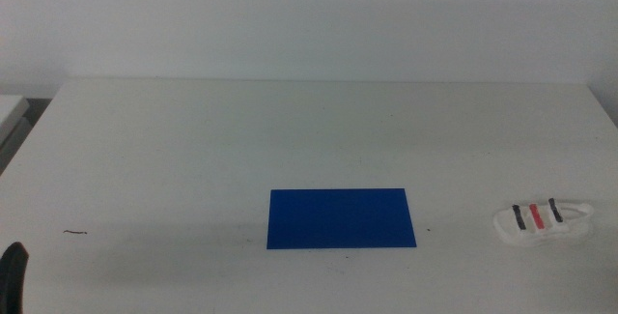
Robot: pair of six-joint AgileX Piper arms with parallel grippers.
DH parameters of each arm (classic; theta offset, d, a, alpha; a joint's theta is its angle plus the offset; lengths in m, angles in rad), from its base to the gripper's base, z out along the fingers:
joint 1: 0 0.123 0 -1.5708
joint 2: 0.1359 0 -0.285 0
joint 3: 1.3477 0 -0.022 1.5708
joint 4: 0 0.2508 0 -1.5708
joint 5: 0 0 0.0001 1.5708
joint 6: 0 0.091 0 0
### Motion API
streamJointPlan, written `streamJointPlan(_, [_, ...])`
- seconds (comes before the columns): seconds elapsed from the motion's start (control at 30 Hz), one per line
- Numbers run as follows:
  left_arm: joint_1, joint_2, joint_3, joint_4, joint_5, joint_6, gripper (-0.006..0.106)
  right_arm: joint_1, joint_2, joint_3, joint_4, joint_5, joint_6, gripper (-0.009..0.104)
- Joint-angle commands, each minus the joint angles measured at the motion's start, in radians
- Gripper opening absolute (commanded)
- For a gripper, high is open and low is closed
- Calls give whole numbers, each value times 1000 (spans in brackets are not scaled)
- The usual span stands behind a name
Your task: Use one arm to grab the shoe from the table and place it on the mat.
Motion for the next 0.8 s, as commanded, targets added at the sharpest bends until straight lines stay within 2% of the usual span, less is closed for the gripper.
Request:
streamJointPlan(0.0, [0,5,0,-4,-13,-1,94,0,-5,4,-2,-15,1,92])
streamJointPlan(0.37, [0,5,0,-4,-13,-1,94,0,-5,4,-4,-32,17,92])
streamJointPlan(0.47, [0,5,0,-4,-13,-1,94,0,-5,-81,-37,40,17,92])
streamJointPlan(0.57, [0,5,0,-4,-13,-1,94,0,47,-214,-41,87,17,92])
streamJointPlan(0.77, [0,5,0,-4,-13,-1,94,3,313,-463,-62,209,7,92])
